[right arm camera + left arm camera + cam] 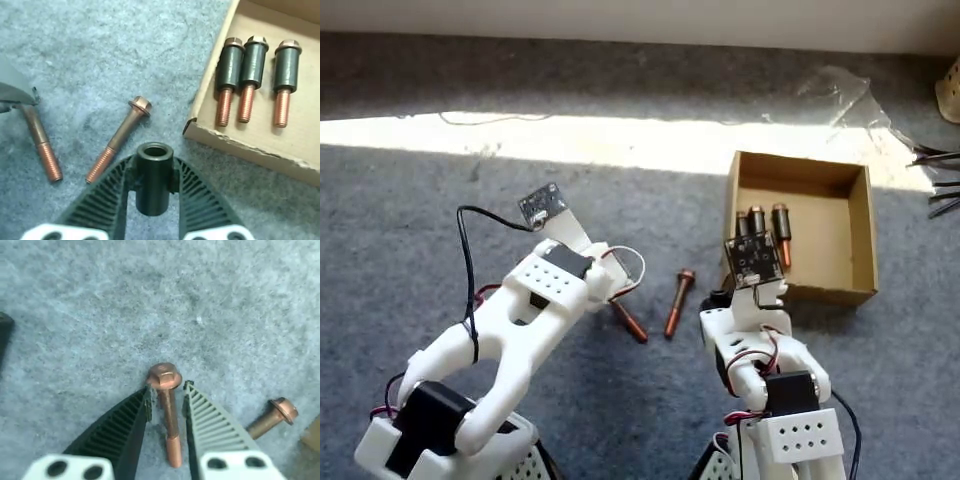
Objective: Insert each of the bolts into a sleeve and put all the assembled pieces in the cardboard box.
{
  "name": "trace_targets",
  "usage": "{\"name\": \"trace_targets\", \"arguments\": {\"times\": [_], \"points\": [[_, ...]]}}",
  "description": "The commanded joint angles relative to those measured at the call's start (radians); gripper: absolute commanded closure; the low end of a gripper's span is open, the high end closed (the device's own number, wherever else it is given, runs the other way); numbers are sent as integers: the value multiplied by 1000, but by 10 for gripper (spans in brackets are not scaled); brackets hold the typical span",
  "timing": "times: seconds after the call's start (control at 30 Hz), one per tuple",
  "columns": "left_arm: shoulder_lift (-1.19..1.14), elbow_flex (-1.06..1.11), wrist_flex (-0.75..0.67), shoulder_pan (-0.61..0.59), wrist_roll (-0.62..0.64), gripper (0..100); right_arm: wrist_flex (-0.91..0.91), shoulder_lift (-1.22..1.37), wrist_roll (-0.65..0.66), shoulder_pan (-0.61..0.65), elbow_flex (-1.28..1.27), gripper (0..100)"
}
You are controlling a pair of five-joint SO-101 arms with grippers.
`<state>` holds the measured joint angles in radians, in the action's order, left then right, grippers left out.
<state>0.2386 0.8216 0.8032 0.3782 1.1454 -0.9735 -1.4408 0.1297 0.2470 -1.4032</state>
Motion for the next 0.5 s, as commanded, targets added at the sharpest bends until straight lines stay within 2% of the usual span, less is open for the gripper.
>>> {"name": "trace_targets", "arguments": {"times": [0.0, 0.13, 0.3, 0.47], "points": [[5, 18, -92, -12, 9, 890, 21, -12, -5, -8, 12, 995], [5, 53, -150, -12, 9, 891, 21, -12, -5, -8, 12, 995], [5, 58, -150, -8, 9, 891, 21, -12, -5, -8, 12, 995], [4, 58, -149, 59, 6, 891, 21, -12, -5, -8, 12, 995]]}}
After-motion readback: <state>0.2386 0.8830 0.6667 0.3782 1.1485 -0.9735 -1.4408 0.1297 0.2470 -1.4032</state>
